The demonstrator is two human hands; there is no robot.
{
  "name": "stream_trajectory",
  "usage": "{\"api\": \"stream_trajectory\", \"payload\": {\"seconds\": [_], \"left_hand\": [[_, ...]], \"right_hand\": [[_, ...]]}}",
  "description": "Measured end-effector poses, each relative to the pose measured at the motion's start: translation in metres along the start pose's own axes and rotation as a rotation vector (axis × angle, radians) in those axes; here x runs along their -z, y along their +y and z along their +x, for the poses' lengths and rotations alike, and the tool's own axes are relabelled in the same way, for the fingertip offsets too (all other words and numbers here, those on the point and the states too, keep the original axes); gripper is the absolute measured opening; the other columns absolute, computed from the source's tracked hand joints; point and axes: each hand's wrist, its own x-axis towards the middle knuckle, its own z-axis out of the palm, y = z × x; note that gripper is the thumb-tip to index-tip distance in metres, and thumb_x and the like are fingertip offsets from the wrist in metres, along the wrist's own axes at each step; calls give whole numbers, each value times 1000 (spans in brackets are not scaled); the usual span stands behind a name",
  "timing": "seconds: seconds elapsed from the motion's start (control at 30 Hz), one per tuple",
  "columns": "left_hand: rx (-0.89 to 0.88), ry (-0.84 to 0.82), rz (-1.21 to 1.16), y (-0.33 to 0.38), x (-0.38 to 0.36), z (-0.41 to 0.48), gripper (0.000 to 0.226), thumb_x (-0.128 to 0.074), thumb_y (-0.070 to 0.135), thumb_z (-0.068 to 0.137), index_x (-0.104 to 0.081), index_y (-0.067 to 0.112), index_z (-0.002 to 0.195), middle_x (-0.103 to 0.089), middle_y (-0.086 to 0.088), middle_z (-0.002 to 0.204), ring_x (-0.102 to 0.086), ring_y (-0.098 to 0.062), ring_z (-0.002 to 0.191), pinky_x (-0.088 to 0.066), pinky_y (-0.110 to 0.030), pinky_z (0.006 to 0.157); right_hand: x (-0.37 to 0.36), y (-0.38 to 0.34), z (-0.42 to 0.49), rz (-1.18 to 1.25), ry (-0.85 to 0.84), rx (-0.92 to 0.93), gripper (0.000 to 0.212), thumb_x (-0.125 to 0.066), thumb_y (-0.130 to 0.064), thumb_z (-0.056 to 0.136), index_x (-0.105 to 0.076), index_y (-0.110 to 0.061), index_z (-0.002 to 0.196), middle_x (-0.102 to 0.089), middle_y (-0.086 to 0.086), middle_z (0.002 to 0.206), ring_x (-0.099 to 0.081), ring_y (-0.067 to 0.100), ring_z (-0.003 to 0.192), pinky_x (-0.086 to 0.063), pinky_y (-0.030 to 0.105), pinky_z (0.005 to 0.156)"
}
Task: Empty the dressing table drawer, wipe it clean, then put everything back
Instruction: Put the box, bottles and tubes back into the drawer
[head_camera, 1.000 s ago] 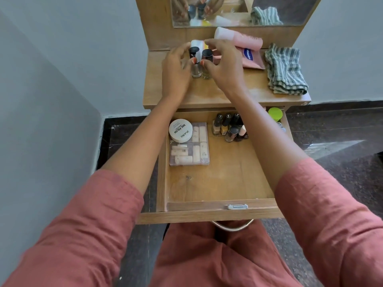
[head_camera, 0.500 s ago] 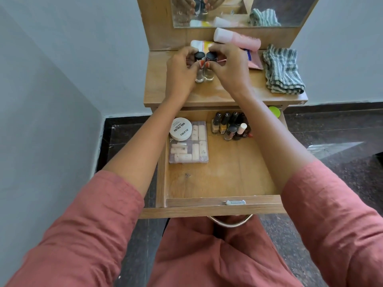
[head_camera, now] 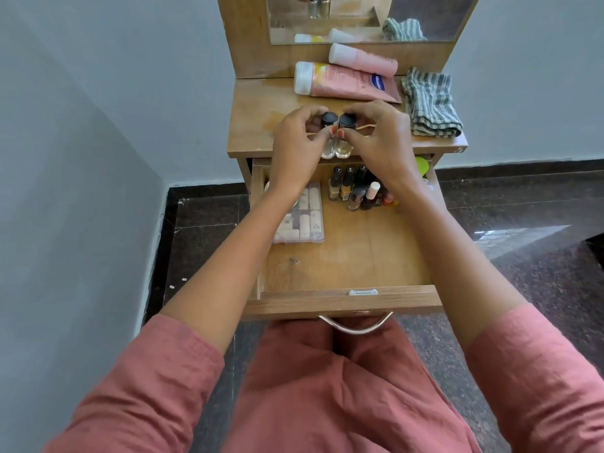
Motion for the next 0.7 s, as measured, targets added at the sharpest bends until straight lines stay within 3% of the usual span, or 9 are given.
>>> {"api": "stream_trajectory", "payload": {"seconds": [0.2, 0.37, 0.53, 0.7], "left_hand": [[83, -21, -28, -10, -10, -27, 26, -68, 8, 80, -65, 3, 105, -62, 3, 88, -53, 3, 70, -45, -2, 68], [149, -45, -23, -25, -25, -44, 22, -69, 5, 77, -66, 2, 98, -61, 2, 82, -52, 4, 67, -43, -2, 65], [236, -75, -16, -43, -39, -53, 22, -69, 2, 76, -64, 1, 97, -60, 0, 84, -52, 2, 68, -43, -3, 64], [291, -92, -25, -54, -45, -55, 24, -69, 1, 75, -62, -1, 98, -59, -3, 85, -53, -11, 77, -44, -9, 67]], "right_hand": [[-1, 12, -26, -13, -75, -56, 33, -67, -7, 79, -63, -4, 111, -61, 5, 101, -56, 8, 87, -42, 0, 73], [-7, 31, -39, -87, -163, -66, 32, -64, 2, 78, -63, 0, 110, -60, 16, 109, -59, 24, 96, -50, 26, 87], [-13, 40, -47, -131, -260, -98, 34, -58, 7, 81, -60, 2, 114, -55, 17, 115, -57, 27, 104, -49, 31, 91], [-18, 44, -51, -162, -311, -91, 34, -57, 6, 82, -59, 0, 116, -55, 16, 116, -57, 27, 106, -49, 34, 92]]}}
